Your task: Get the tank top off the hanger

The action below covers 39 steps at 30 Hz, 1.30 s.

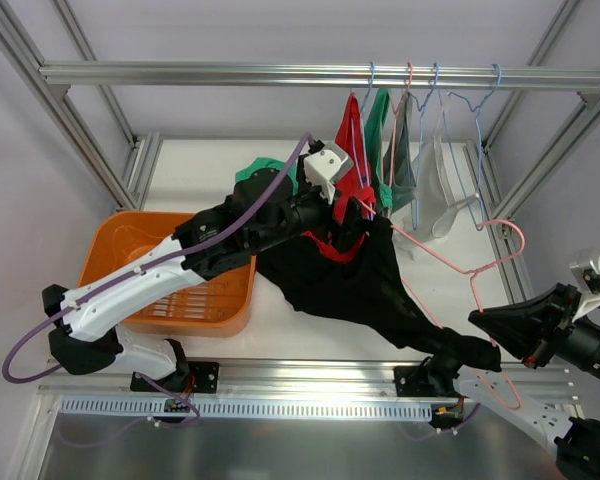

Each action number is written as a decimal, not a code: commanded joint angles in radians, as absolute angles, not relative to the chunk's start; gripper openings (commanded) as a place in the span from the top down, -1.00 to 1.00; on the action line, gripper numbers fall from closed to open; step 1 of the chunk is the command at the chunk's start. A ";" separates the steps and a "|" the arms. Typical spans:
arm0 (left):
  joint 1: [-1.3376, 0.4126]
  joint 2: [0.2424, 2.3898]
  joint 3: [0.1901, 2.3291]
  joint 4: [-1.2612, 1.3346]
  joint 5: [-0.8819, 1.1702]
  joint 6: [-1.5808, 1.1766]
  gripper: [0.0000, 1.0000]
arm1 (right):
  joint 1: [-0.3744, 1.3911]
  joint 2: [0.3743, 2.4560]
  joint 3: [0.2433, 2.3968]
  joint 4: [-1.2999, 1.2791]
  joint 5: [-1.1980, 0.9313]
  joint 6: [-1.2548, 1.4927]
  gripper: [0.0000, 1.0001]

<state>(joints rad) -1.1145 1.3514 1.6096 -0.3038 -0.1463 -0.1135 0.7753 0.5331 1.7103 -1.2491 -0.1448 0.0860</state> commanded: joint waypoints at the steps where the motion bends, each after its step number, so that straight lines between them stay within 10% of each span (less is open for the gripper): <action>1: -1.129 1.361 1.652 -0.241 -0.126 -0.112 -0.70 | 0.779 0.578 1.758 -1.275 -0.152 0.087 0.99; 18: -1.137 1.275 1.491 -0.071 -0.002 -0.204 -0.77 | 0.778 0.607 1.692 -1.213 -0.086 0.041 0.99; 39: -1.138 1.365 1.486 -0.048 0.034 -0.225 -0.10 | 0.779 0.597 1.680 -1.158 -0.121 0.051 0.99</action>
